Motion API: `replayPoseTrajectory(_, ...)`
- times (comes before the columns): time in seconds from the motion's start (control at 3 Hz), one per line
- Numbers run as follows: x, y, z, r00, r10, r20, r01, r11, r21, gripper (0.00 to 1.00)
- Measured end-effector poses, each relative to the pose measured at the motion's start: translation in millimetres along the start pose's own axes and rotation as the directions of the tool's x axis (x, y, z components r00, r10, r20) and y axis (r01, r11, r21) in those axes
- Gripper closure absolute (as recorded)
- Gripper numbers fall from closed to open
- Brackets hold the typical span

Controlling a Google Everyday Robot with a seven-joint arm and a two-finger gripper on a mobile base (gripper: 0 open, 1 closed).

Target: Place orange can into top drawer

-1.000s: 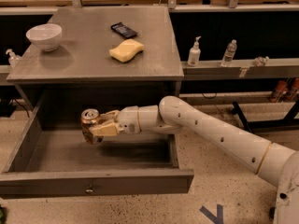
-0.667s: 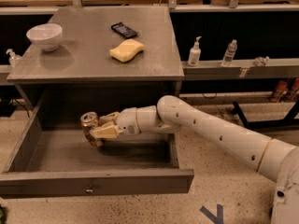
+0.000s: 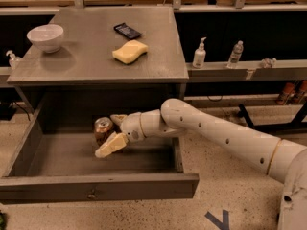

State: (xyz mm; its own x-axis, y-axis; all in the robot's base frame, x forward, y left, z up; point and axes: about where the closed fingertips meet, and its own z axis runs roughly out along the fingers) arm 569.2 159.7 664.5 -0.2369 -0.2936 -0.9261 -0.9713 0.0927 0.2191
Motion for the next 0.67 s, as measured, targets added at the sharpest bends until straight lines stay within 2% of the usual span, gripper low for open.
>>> replayPoseTrajectory(0.33,-3.6,1.4,-13.1,1.000,0.000,-0.001,0.000,0.9996,0.027,0.00)
replayPoseTrajectory(0.67,-9.6,2.4,-50.7,0.999,-0.007,0.048,0.004,0.9969,0.079,0.00)
